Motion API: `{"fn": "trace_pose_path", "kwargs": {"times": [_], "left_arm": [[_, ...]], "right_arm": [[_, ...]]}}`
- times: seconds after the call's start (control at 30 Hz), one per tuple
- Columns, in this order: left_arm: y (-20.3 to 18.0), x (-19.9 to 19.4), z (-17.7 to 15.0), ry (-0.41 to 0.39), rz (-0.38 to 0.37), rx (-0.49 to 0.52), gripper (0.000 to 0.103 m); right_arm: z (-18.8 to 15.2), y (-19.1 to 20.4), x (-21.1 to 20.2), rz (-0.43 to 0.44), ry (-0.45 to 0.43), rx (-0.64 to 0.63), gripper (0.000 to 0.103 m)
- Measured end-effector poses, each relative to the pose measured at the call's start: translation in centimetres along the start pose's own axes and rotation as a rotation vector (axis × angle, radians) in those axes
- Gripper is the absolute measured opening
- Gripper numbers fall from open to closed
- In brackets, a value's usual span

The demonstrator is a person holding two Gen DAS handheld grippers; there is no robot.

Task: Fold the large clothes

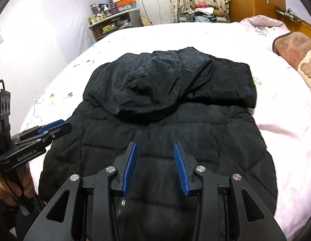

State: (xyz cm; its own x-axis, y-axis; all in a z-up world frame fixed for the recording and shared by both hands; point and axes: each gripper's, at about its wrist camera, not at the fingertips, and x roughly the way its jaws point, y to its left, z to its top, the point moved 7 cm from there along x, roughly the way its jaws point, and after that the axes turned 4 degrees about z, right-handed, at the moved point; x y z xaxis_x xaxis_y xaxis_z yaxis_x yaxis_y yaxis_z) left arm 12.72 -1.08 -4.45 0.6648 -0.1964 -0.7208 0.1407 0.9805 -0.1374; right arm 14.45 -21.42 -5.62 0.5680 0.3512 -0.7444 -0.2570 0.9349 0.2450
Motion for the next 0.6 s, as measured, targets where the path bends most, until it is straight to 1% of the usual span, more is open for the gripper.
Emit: {"fn": "trace_pose_path", "kwargs": {"times": [0.03,0.13,0.27,0.33,0.6], "left_arm": [[0.1,-0.8,-0.4,-0.006,0.003,0.0,0.045],[0.2,-3.1,-1.5,-0.011,0.01,-0.005,0.047],[0.3,-5.9,-2.7,-0.034,0.019,0.0,0.052],[0.6,-7.2,-3.5,-0.04,0.027,0.0,0.052],[1.8,-10.4,-6.0,-0.054,0.058,-0.02,0.052]], "right_arm": [[-0.5,0.3,-0.6,-0.002,-0.003,-0.005,0.04],[-1.8,0.9,-2.5,-0.007,-0.013,-0.005,0.042],[-3.1,1.1,-4.9,-0.016,-0.038,0.0,0.043],[-3.9,1.2,-6.1,-0.025,-0.043,0.004,0.048],[-6.7,1.3,-9.8,-0.041,-0.07,0.013,0.049]]}}
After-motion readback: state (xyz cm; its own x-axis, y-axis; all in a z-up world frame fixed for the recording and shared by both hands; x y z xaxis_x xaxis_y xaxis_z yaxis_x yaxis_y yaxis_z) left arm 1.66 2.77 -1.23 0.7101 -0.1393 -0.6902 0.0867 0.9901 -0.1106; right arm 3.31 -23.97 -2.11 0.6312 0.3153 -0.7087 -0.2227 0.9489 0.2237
